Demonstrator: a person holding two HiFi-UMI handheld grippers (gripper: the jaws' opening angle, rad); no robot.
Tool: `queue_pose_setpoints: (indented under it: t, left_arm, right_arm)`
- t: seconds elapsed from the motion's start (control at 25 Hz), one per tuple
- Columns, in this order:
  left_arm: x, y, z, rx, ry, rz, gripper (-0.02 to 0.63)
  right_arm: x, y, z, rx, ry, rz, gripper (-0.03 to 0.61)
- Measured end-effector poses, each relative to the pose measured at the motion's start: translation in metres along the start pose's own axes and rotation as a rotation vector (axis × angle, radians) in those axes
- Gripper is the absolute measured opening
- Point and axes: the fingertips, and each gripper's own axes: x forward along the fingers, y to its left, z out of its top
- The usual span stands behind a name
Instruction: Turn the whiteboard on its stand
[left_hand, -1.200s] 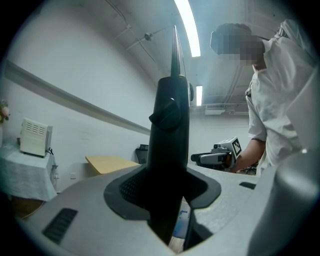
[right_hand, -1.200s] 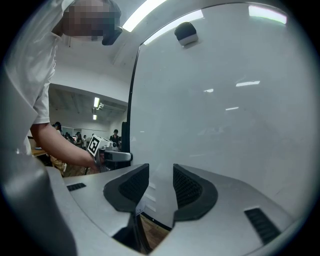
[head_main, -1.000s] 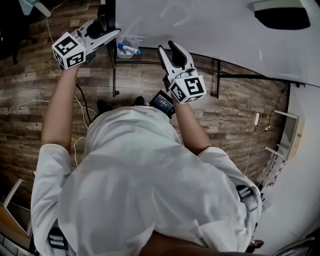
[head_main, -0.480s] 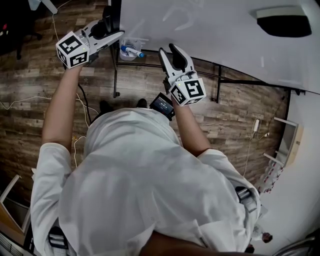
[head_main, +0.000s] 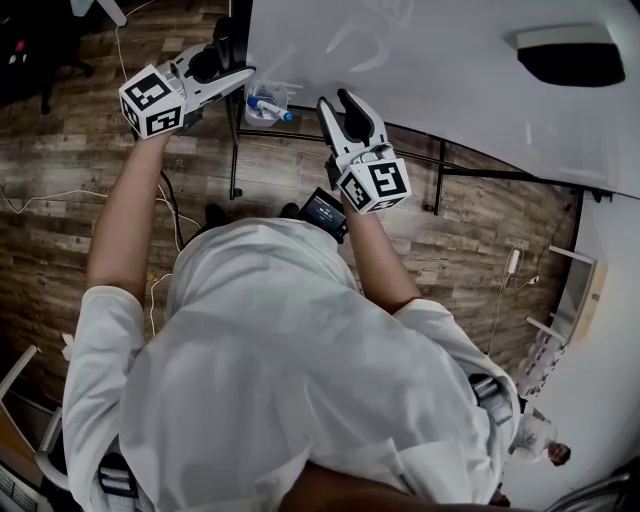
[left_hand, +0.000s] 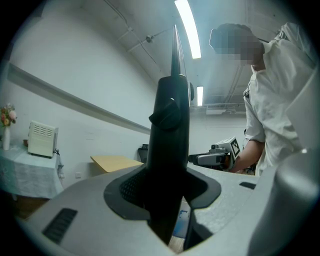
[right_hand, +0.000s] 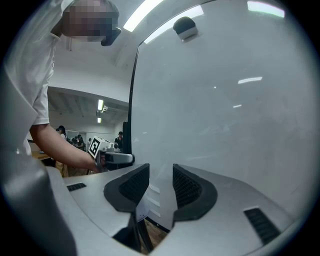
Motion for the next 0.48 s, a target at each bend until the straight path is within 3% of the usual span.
queue_pose_setpoints:
  t: [0.32,0.48]
  left_arm:
    - [0.004,-0.002,0.001,0.0,0.003,-0.001,0.184]
    - [-0.123,0.046,-0.015,-0.006,-0.022,0.004,0.184]
  right_arm:
    - [0.007,-0.003,-0.003,0.016,0.001,0.015,0.141]
    - [0.09,0.101,-0.02,-0.012,0.011,0.026,0.141]
